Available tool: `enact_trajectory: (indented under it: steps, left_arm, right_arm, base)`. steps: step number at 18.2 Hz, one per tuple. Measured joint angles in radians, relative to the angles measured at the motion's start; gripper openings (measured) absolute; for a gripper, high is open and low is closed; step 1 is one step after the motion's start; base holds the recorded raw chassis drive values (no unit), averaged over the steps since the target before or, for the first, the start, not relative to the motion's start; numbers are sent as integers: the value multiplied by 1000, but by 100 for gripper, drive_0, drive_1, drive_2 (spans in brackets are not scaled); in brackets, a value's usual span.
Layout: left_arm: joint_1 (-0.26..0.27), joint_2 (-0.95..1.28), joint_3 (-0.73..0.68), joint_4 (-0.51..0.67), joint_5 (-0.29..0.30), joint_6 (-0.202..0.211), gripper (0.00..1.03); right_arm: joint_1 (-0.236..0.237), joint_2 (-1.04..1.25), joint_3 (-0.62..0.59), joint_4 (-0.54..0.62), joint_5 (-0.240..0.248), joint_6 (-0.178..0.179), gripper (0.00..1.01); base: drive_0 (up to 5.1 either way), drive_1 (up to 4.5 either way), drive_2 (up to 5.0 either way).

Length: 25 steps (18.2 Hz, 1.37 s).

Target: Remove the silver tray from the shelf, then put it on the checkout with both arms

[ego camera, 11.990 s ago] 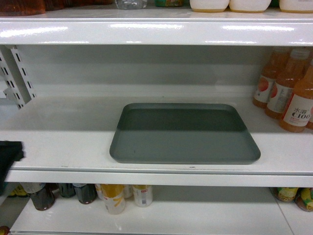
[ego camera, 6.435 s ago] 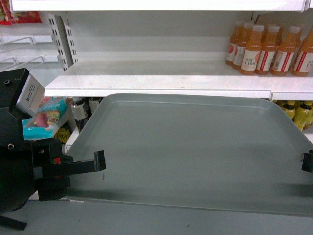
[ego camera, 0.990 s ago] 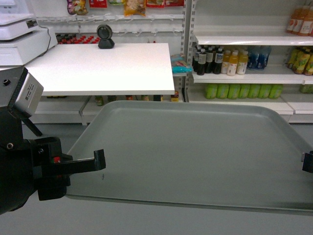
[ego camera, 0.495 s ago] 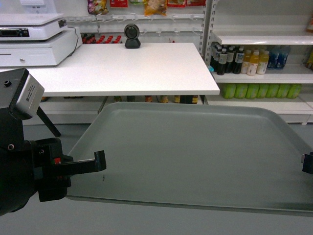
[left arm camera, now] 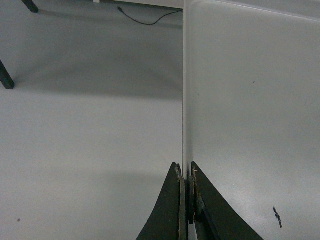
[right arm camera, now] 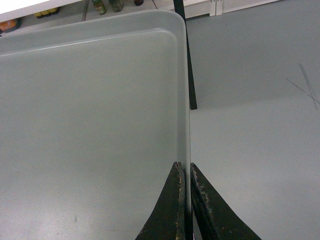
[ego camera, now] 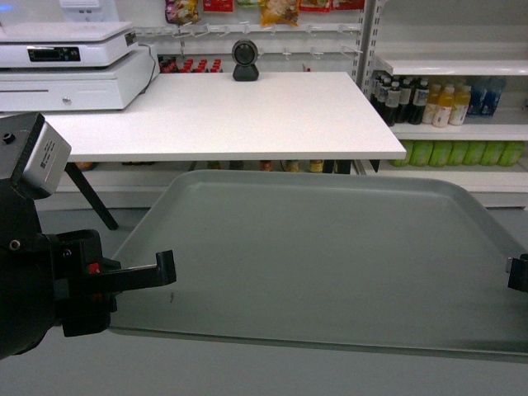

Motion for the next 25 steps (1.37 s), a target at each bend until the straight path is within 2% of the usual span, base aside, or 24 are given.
enact_trajectory:
  steps: [18, 25]
  left_arm:
    - [-1, 0, 0, -2, 0, 0, 3]
    - [-1, 0, 0, -5, 2, -3, 3]
  right_arm:
    - [0, 0, -1, -1, 2, 0, 3]
    - [-1, 0, 0, -6, 2, 0, 3]
  base:
    - [4, 398, -389]
    - [-219, 490, -251]
